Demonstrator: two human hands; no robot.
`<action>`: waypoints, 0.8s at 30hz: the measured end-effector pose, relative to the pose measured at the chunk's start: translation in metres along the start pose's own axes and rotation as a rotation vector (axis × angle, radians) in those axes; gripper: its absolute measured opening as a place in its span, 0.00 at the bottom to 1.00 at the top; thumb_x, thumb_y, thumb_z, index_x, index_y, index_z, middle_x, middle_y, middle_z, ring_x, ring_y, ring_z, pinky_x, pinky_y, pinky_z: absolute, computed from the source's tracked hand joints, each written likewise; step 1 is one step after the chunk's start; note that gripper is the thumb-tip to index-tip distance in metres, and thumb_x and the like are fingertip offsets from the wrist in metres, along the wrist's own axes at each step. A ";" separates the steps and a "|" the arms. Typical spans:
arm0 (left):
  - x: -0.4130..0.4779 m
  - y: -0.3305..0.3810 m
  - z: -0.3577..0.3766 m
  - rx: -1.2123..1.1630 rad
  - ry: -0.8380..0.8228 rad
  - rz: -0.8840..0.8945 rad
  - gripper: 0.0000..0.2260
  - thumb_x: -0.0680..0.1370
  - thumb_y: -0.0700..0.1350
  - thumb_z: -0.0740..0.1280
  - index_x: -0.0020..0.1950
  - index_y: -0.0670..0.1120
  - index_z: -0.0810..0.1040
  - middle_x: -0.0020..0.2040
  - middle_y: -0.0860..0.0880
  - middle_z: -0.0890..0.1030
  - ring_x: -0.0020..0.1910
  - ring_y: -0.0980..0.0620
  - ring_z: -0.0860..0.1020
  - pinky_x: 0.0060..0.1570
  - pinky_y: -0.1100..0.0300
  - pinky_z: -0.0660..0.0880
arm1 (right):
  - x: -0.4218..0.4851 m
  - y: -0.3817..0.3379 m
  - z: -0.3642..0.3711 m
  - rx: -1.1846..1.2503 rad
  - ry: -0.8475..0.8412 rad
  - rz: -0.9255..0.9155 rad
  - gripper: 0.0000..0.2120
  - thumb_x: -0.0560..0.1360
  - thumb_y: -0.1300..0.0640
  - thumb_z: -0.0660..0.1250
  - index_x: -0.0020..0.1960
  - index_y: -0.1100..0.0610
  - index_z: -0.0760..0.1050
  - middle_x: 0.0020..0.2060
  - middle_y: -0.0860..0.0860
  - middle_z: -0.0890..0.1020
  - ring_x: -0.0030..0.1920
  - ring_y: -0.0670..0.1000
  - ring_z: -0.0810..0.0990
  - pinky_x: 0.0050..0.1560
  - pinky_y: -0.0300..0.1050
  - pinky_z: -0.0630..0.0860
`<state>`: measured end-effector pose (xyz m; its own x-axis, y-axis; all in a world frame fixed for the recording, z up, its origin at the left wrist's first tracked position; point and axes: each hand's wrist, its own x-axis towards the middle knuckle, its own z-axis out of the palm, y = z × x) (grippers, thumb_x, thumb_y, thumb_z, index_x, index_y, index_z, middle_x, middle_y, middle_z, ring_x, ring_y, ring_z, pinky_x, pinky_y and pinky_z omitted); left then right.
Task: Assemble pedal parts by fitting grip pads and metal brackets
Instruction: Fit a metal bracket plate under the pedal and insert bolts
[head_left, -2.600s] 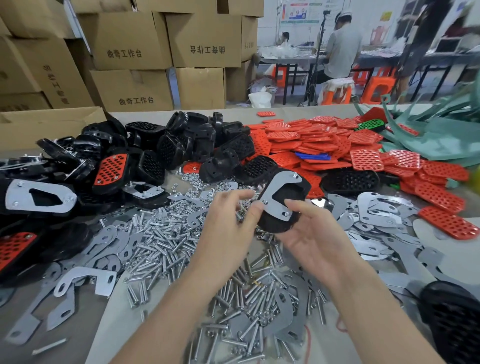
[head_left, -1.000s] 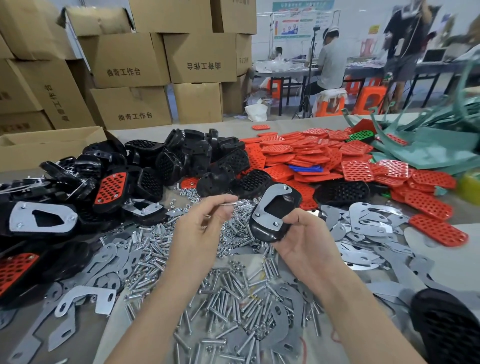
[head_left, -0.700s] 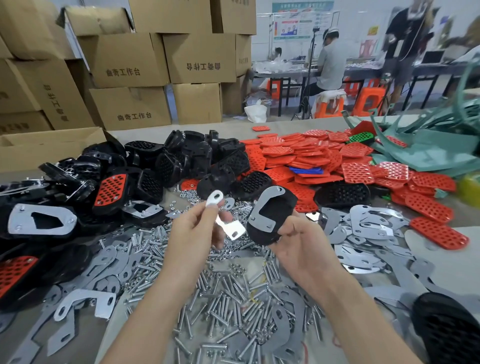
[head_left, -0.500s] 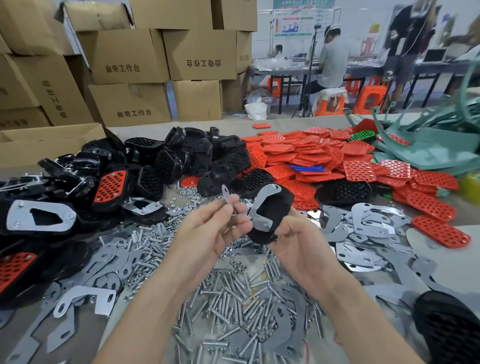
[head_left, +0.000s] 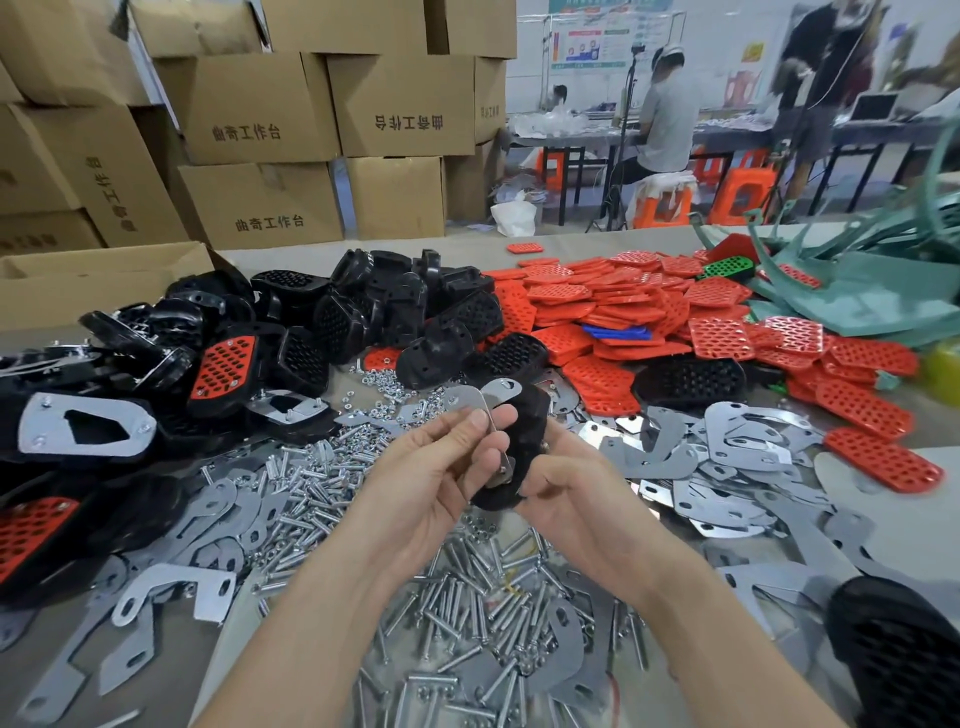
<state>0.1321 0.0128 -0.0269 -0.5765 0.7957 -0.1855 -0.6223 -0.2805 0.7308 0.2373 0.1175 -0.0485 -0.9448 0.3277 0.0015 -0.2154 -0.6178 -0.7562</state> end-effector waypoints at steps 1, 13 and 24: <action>0.000 0.000 0.000 -0.004 0.001 0.002 0.12 0.69 0.36 0.70 0.52 0.37 0.77 0.51 0.39 0.86 0.33 0.55 0.84 0.32 0.66 0.81 | 0.000 0.000 0.000 -0.010 -0.002 -0.003 0.27 0.67 0.78 0.53 0.61 0.61 0.76 0.47 0.56 0.82 0.44 0.50 0.83 0.54 0.42 0.81; 0.001 -0.004 -0.001 0.332 0.038 0.113 0.12 0.75 0.38 0.70 0.57 0.35 0.79 0.45 0.41 0.87 0.29 0.55 0.81 0.29 0.66 0.78 | -0.001 0.003 0.005 -0.141 -0.024 0.014 0.21 0.72 0.80 0.54 0.55 0.58 0.67 0.36 0.51 0.72 0.38 0.47 0.75 0.51 0.42 0.73; 0.002 -0.007 -0.006 0.592 0.010 0.221 0.04 0.79 0.39 0.70 0.50 0.43 0.85 0.42 0.44 0.87 0.27 0.55 0.77 0.26 0.65 0.74 | -0.001 0.005 0.003 -0.331 -0.091 -0.013 0.29 0.65 0.75 0.58 0.66 0.66 0.66 0.34 0.52 0.71 0.37 0.49 0.74 0.46 0.42 0.75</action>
<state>0.1327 0.0131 -0.0364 -0.6646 0.7471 0.0075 -0.0910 -0.0909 0.9917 0.2367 0.1118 -0.0499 -0.9638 0.2599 0.0593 -0.1498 -0.3439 -0.9270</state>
